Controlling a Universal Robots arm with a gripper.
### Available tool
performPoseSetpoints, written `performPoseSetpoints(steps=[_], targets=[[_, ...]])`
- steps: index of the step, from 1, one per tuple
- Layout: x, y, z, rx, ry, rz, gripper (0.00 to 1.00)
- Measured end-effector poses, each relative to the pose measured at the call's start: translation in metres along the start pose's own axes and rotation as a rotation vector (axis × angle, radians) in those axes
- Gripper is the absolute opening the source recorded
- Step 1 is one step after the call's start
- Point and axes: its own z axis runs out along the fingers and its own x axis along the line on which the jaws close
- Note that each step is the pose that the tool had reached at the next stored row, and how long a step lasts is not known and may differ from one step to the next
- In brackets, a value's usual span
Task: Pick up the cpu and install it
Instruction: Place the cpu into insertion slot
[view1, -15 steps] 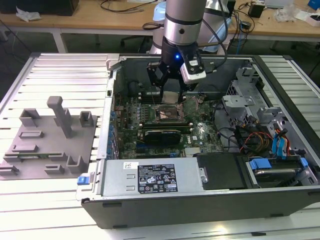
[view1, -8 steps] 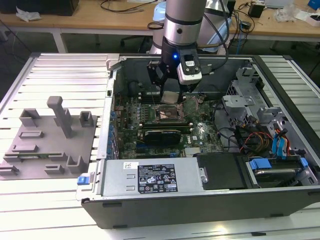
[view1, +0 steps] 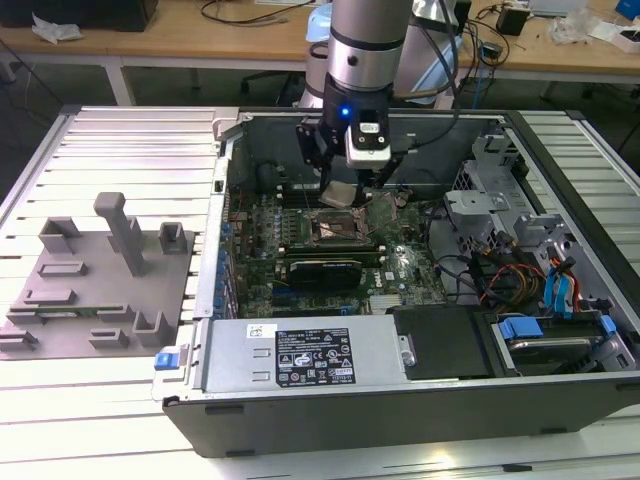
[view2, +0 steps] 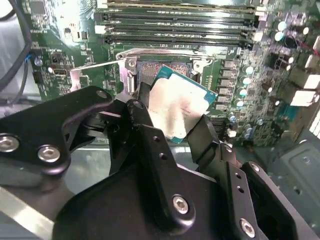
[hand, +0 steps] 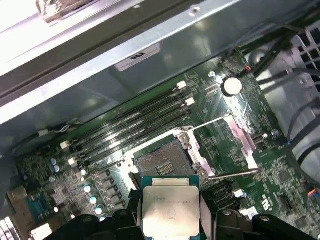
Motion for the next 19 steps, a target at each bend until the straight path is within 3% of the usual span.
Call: performPoseSetpoints(steps=[3, 5, 7, 19], targets=[[0.0, 0.0, 0.0001, -0.0016, -0.0004, 0.069, 0.55], [0.0, 0.0, 0.0002, -0.004, -0.001, 0.17, 0.55], [0.0, 0.0, 0.0003, -0.0053, -0.0013, 0.232, 0.55], [0.0, 0.0, 0.0008, -0.0109, -0.0027, 0.477, 0.55]])
